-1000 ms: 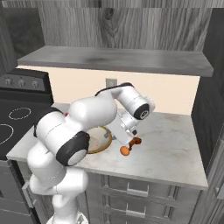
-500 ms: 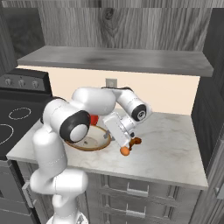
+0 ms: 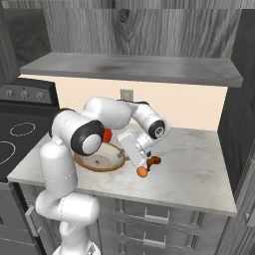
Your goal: Pick both bowls and place them on the counter. Then place the egg in one bowl and place the chicken drumstick in the other bowl.
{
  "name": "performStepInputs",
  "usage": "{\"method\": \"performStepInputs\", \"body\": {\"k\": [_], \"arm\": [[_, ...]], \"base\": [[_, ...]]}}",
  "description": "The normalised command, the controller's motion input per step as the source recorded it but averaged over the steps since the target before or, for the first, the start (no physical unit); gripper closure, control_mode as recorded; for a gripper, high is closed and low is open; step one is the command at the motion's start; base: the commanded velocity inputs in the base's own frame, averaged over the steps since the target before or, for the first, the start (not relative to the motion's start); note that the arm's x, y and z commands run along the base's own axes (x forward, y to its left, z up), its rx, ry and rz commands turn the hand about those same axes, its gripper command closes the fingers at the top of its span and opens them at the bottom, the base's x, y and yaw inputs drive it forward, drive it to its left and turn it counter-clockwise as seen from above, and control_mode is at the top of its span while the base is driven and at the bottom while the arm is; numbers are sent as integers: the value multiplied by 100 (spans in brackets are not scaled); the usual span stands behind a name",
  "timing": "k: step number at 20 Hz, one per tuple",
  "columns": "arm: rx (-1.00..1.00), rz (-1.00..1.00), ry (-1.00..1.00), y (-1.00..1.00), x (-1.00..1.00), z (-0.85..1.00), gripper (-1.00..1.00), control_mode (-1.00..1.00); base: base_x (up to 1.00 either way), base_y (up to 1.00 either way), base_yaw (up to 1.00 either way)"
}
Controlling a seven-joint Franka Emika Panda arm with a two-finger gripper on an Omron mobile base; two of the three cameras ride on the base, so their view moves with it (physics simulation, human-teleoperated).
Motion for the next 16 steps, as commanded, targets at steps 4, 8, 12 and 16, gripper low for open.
{"method": "performStepInputs", "body": {"k": [4, 8, 12, 16], "arm": [[-1, 0, -10, 20, 10, -13, 100, -100], [-6, -5, -12, 18, 5, -13, 100, -100], [-9, -7, -2, 10, 6, -16, 100, -100], [-10, -5, 0, 8, 10, -23, 100, -100]], "base": [[0, 0, 0], [0, 0, 0], [0, 0, 0], [0, 0, 0]]}}
